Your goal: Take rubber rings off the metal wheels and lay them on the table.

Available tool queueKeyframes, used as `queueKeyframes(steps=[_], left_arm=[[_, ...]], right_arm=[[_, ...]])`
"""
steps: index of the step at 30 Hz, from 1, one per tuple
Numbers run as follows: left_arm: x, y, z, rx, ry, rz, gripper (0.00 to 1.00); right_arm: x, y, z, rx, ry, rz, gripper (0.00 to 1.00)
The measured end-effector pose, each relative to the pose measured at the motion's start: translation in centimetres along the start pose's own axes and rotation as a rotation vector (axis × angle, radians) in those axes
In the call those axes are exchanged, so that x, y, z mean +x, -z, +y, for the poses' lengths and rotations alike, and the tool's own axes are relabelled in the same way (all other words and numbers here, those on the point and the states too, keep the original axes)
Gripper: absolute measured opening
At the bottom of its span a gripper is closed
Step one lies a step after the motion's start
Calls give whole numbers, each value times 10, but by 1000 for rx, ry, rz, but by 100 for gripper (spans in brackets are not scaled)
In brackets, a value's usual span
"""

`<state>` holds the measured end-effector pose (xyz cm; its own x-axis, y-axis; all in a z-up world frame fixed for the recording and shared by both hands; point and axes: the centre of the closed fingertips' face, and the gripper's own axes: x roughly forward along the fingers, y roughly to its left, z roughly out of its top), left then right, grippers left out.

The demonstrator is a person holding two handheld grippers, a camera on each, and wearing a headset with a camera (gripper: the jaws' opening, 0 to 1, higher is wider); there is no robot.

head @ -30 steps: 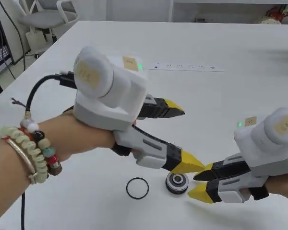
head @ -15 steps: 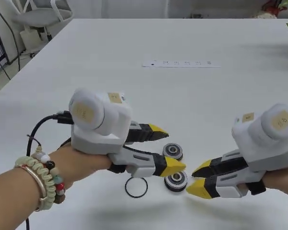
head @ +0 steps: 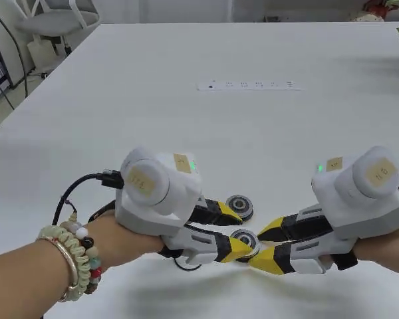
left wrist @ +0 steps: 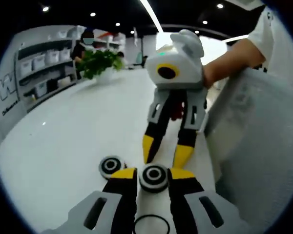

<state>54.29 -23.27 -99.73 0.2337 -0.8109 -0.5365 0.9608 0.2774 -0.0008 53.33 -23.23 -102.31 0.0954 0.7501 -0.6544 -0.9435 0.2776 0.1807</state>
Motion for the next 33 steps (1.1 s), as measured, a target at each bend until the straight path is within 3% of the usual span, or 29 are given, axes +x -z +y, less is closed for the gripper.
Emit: queueKeyframes(steps=[6,8,9,12,16,20,26,29,33], left_arm=[[3,8,3,-1,-18,26,20],[3,8,5,-2,-26,24,20],[4,8,5,-6,-27,21,20],[3,7,5,-20,-34,20,20],[3,7,4,-11,-32,20,20],[2,8,3,15,-34,24,20],[1,8,3,23,-35,25,20],[1,8,3,27,-40,26,20],[0,8,4,30,-43,26,20]], right_arm=[[-1,2,-2,-39,11,11,15],[-3,5,-9,-106,46,38,3],[-3,2,-10,-118,58,21,2],[-2,3,-7,-184,64,66,1],[-1,3,-8,-173,71,76,0],[-2,3,-10,-86,76,80,0],[-4,4,-12,170,53,38,0],[-7,1,-15,308,37,-10,0],[-12,-10,-14,425,-13,-102,0]])
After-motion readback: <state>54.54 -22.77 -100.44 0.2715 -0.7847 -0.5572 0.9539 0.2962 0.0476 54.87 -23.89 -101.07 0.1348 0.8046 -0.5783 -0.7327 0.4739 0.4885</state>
